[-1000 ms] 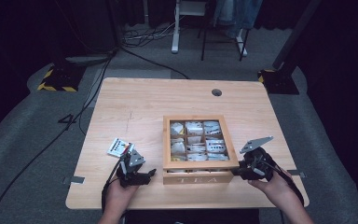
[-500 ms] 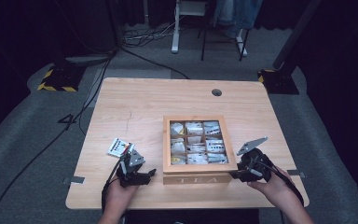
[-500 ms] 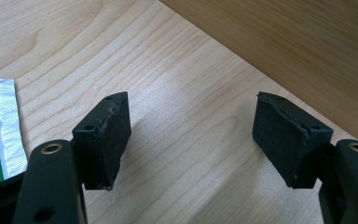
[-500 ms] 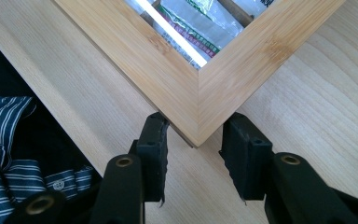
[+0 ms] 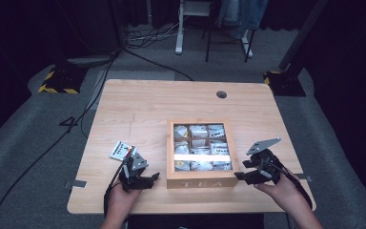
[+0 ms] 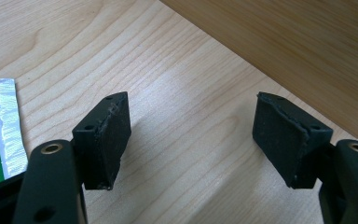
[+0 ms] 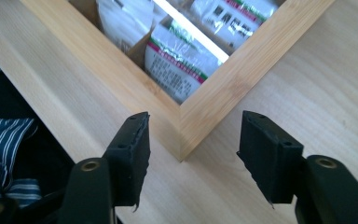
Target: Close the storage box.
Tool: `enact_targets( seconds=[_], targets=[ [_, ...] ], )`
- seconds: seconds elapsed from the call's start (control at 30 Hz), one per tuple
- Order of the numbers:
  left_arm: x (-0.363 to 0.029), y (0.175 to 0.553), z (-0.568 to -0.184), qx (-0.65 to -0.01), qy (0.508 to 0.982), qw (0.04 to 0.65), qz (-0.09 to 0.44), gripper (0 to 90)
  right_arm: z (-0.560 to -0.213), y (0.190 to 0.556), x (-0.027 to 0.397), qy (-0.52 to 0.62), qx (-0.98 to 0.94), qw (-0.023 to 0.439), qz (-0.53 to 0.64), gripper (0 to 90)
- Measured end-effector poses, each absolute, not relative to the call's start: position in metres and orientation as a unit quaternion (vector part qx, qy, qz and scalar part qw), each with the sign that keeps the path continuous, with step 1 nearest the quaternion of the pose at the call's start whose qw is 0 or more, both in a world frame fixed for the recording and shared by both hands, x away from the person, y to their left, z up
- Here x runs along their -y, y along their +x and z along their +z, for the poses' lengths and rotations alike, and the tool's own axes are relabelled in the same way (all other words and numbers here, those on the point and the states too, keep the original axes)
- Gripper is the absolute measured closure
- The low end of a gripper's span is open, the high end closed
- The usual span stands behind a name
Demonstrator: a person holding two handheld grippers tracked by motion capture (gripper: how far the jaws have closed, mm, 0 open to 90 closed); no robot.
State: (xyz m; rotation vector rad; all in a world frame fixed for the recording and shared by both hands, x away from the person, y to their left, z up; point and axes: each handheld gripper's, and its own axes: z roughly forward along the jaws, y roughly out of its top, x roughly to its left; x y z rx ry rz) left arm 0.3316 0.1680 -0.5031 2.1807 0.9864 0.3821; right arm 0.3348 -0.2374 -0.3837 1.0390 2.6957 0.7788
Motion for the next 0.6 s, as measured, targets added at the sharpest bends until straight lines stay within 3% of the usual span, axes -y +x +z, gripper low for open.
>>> enact_targets(
  seconds=[0.6],
  targets=[
    [-0.173, 0.331, -0.503, -0.381, 0.842, 0.352, 0.148, 28.5, -0.383, 0.352, 0.266, 0.330, -0.845, 0.149, 0.394, 40.1]
  ],
)
